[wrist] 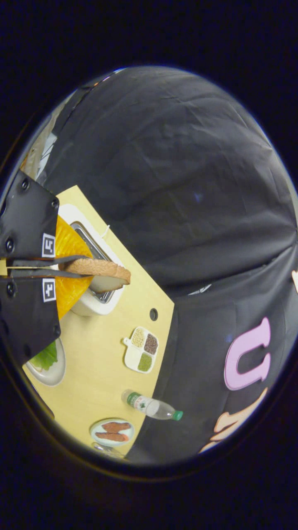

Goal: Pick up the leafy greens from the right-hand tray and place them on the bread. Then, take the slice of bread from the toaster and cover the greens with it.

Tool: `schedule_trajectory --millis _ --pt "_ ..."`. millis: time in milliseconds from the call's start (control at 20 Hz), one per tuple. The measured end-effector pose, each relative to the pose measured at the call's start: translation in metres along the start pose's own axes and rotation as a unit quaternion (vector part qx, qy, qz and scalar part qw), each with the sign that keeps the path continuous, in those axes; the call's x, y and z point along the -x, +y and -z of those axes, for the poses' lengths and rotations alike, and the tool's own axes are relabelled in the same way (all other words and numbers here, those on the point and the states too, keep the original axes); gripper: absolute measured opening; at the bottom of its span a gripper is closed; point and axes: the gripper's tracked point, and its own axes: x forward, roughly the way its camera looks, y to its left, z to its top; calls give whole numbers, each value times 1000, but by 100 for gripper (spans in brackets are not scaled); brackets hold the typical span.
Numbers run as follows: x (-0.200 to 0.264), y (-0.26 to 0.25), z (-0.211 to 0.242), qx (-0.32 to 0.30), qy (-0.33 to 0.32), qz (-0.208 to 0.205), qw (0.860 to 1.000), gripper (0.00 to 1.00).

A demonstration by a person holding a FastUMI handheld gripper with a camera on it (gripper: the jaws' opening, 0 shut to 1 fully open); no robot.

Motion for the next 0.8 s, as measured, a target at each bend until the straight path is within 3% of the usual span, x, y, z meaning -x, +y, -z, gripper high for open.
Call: schedule_trajectory --millis 350,800 --pt "42 -26 -3 -58 -50 -7 997 5" --pt "66 -80 40 -61 -48 42 996 5"
